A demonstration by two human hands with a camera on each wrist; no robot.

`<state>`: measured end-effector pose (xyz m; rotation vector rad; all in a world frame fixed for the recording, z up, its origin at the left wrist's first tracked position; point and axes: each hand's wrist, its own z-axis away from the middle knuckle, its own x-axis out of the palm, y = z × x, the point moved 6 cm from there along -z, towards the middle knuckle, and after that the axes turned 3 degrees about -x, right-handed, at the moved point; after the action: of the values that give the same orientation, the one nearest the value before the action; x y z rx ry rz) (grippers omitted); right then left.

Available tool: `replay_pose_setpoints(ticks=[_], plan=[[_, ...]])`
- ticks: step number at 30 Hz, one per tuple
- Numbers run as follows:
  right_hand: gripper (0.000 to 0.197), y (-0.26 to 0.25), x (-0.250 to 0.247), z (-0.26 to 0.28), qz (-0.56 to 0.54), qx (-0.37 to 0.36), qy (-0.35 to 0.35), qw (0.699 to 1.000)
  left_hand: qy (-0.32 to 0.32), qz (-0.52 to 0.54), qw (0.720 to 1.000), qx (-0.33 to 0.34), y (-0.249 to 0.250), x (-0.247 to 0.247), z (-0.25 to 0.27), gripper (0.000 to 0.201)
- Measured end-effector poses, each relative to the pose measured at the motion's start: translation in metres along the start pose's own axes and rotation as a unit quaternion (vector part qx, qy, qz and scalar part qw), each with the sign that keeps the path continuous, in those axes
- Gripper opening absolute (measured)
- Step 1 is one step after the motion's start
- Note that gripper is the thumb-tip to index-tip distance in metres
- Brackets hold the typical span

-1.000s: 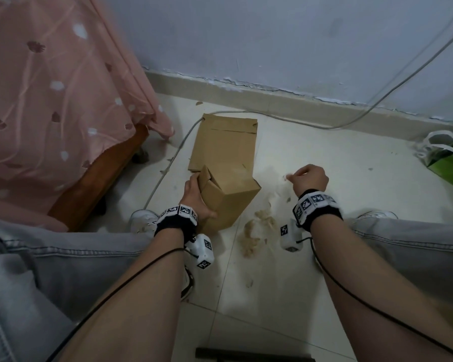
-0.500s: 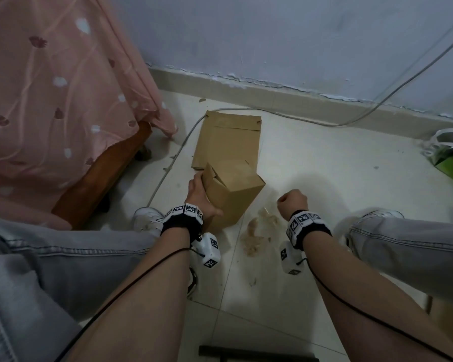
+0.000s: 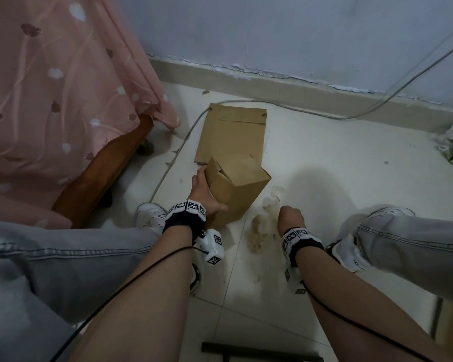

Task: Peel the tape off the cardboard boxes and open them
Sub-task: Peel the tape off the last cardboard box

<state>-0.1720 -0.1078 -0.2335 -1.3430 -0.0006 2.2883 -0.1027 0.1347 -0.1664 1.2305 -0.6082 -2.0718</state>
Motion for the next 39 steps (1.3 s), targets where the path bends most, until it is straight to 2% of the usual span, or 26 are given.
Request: replay_pose_setpoints(ticks=[4, 11, 13, 15, 17, 18, 20, 21, 22, 24, 27, 29, 31, 34, 39], plan=[[0.036, 0.001, -0.005, 0.0, 0.008, 0.002, -0.011, 1.0, -0.005, 0.009, 1.0, -0.01, -0.005, 0.0, -0.001, 0.126], [0.038, 0.008, -0.038, 0.01, -0.085, 0.083, 0.047, 0.992, -0.016, 0.022, 1.0, -0.004, -0.006, -0.003, 0.0, 0.128], [0.042, 0.001, -0.054, 0.011, -0.101, 0.09, 0.031, 0.99, -0.027, 0.026, 0.999, 0.006, -0.003, -0.002, 0.001, 0.128], [0.035, -0.011, -0.075, 0.008, -0.137, 0.102, 0.031, 0.985, -0.032, 0.037, 0.999, 0.016, -0.002, -0.003, 0.002, 0.129], [0.027, -0.025, -0.099, 0.001, -0.232, 0.096, 0.067, 0.966, -0.032, 0.046, 0.998, 0.029, -0.004, -0.003, 0.003, 0.132], [0.032, -0.034, -0.108, -0.003, -0.3, 0.075, 0.072, 0.948, -0.035, 0.05, 0.998, 0.032, -0.005, -0.004, 0.004, 0.135], [0.039, -0.054, -0.115, -0.003, -0.445, 0.026, 0.022, 0.895, -0.04, 0.048, 0.997, 0.035, -0.008, -0.003, 0.005, 0.141], [0.036, -0.062, -0.115, 0.0, -0.491, 0.011, -0.017, 0.871, -0.043, 0.046, 0.997, 0.037, -0.008, -0.003, 0.006, 0.141], [0.034, -0.068, -0.114, 0.0, -0.504, -0.006, -0.04, 0.863, -0.045, 0.045, 0.997, 0.036, -0.009, -0.002, 0.005, 0.139], [0.032, -0.075, -0.115, -0.002, -0.459, -0.04, -0.035, 0.887, -0.052, 0.042, 0.997, 0.028, -0.009, 0.001, 0.001, 0.136], [0.045, -0.083, -0.116, -0.004, -0.345, -0.084, 0.004, 0.935, -0.076, 0.087, 0.993, 0.013, -0.005, 0.004, -0.003, 0.14], [0.049, -0.092, -0.118, 0.002, -0.279, -0.109, 0.01, 0.954, -0.087, 0.168, 0.981, -0.05, -0.001, 0.005, -0.003, 0.122], [0.053, -0.1, -0.119, 0.007, -0.243, -0.127, 0.019, 0.962, -0.085, 0.238, 0.961, -0.111, 0.003, 0.004, -0.005, 0.097], [0.06, -0.11, -0.115, 0.008, -0.207, -0.14, 0.025, 0.968, -0.048, 0.218, 0.969, -0.105, 0.004, -0.003, -0.008, 0.073], [0.057, -0.122, -0.111, 0.012, -0.157, -0.147, 0.059, 0.975, -0.002, 0.13, 0.985, -0.111, -0.009, -0.002, -0.006, 0.061]])
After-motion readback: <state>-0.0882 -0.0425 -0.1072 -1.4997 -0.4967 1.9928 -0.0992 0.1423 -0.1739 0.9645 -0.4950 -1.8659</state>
